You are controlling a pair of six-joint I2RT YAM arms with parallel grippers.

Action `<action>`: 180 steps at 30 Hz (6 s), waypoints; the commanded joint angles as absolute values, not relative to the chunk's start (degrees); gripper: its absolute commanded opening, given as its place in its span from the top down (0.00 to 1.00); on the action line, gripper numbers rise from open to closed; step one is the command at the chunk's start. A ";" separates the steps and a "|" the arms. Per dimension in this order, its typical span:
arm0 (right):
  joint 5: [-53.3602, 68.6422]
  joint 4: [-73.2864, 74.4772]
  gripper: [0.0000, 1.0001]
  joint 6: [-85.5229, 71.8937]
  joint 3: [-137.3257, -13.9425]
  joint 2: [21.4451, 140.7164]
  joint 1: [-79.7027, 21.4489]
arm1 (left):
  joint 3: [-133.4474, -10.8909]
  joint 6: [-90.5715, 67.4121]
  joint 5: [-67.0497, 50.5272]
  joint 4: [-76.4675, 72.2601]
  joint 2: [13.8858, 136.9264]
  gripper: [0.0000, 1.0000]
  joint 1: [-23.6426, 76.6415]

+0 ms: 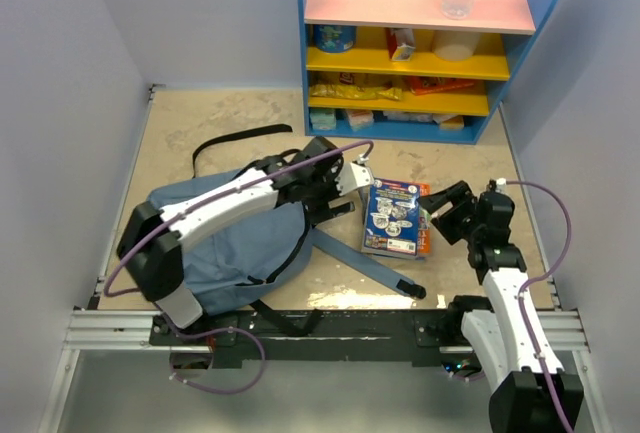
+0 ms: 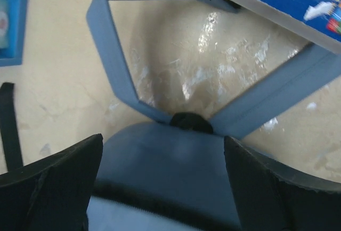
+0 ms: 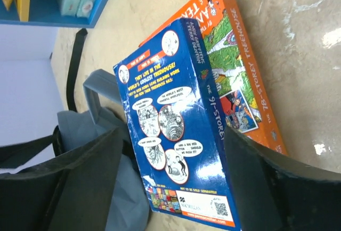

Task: Pack the student bag
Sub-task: Pick up the book from the center of the board, then place the book in the student bag.

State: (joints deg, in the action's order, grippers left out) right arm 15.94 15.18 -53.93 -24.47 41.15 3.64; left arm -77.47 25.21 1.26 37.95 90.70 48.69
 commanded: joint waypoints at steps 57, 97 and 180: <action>16.17 10.45 0.22 -57.04 -20.47 46.59 3.69 | -109.32 17.67 -6.32 25.40 126.91 0.00 58.36; 17.23 14.50 1.00 -53.88 -39.37 39.82 3.69 | -75.07 21.71 -4.85 44.22 80.86 0.00 53.34; 18.62 -9.55 1.00 -58.36 -62.12 98.42 -48.94 | -75.23 20.39 2.65 33.66 59.32 1.00 52.73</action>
State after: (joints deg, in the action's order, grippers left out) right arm 12.60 -6.61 -61.14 -56.90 92.99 -46.04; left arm -70.57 20.08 7.05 44.69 59.29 52.40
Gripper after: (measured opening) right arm 0.296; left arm 0.040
